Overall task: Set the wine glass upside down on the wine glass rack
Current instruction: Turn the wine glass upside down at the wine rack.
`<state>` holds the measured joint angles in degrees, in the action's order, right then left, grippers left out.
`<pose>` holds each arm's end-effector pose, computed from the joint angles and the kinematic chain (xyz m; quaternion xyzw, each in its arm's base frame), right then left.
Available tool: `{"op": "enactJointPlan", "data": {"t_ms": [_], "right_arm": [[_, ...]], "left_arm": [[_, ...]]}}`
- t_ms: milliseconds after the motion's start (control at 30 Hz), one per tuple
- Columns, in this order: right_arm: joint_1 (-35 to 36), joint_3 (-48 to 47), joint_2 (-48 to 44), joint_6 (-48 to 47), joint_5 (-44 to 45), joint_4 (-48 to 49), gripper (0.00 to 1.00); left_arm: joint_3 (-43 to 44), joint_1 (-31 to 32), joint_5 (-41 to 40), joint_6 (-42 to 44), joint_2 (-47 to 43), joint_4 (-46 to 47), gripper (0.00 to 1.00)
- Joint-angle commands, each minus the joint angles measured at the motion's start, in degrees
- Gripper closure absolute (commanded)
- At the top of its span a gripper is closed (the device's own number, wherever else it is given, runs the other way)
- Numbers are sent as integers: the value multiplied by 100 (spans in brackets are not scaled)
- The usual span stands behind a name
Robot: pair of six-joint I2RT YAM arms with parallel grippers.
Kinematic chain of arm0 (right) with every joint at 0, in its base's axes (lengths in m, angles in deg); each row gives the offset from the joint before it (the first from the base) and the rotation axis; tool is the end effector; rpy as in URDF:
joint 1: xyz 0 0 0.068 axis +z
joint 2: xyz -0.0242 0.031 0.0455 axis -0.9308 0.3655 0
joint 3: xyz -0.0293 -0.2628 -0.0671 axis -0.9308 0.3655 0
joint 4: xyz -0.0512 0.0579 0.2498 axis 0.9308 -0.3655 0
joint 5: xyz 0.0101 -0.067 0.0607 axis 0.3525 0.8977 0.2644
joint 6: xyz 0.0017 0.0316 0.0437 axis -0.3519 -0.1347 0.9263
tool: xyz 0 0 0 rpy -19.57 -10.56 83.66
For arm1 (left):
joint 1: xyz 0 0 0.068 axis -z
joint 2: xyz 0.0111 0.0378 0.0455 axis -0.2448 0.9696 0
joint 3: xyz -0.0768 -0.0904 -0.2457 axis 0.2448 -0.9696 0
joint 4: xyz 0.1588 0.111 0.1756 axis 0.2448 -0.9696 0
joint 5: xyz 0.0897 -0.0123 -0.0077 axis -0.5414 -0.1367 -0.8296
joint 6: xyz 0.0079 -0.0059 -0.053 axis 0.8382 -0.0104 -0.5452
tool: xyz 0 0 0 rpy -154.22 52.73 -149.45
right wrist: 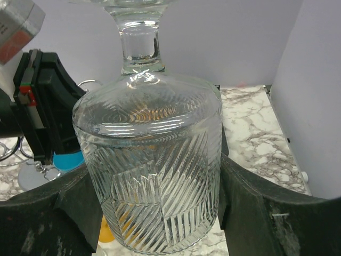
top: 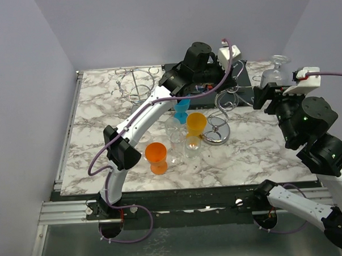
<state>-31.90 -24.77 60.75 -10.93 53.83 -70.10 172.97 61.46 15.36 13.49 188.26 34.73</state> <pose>0.1046 0.0508 0.4836 0.0315 0.7101 0.0188 0.7032 0.3093 -0.3596 0.4380 0.4615 0.6307 -0.3981 0.4803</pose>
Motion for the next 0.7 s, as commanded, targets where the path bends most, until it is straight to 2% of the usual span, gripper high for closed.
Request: {"op": "enactJointPlan", "data": {"t_ms": [0, 233, 667], "right_arm": [[-14, 188, -214, 46, -231, 518, 100], [-17, 332, -249, -16, -455, 616, 100], [-11, 567, -303, -65, -705, 670, 99]], "left_arm": [[-333, 88, -71, -88, -356, 597, 100], [-1028, 88, -311, 31, -703, 1831, 100], [-817, 39, -676, 425, -650, 2712, 100]]}}
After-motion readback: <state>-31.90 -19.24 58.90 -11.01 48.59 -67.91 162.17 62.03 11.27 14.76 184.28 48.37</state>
